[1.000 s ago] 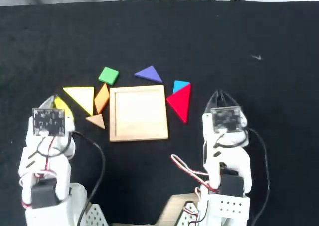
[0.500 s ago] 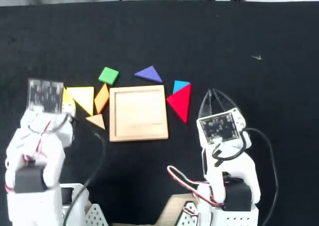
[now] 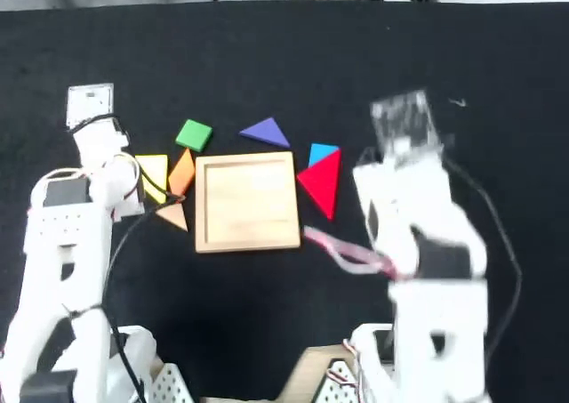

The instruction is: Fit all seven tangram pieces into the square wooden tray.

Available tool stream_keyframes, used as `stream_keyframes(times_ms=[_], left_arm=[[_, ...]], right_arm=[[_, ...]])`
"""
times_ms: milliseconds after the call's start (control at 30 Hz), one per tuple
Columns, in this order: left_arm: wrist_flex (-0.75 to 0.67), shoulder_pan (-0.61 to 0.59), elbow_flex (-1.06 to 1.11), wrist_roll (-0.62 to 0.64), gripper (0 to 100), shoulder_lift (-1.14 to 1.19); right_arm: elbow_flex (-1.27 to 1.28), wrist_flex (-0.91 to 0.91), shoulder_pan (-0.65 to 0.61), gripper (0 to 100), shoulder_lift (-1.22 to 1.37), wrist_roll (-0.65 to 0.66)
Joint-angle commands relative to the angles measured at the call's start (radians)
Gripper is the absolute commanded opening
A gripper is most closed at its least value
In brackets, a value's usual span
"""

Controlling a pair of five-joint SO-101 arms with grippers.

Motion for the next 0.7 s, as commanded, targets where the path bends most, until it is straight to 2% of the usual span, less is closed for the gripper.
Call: stream_keyframes(times_ms=[0, 100, 200, 333, 400, 667], left_arm=[[-0.098, -0.038, -0.036, 0.017, 3, 0.049], [-0.207, -0.081, 0.019, 0.038, 3, 0.069], [-0.339, -0.122, 0.12, 0.129, 3, 0.061], [-0.45, -0.163, 0.193, 0.172, 3, 0.061], [-0.465, -0.163, 0.203, 0.172, 3, 0.061], [-0.471, -0.157, 0.206, 0.17, 3, 0.061]], right_arm=[[-0.332, 0.138, -0.028, 1.5, 0.395, -0.117], [-0.446, 0.216, -0.107, 1.5, 0.539, -0.121], [-0.512, 0.247, -0.21, 2.1, 0.648, -0.124], [-0.549, 0.241, -0.305, 14.9, 0.777, -0.13], [-0.556, 0.227, -0.325, 18.2, 0.84, -0.15], [-0.558, 0.186, -0.338, 21.7, 0.974, -0.384]])
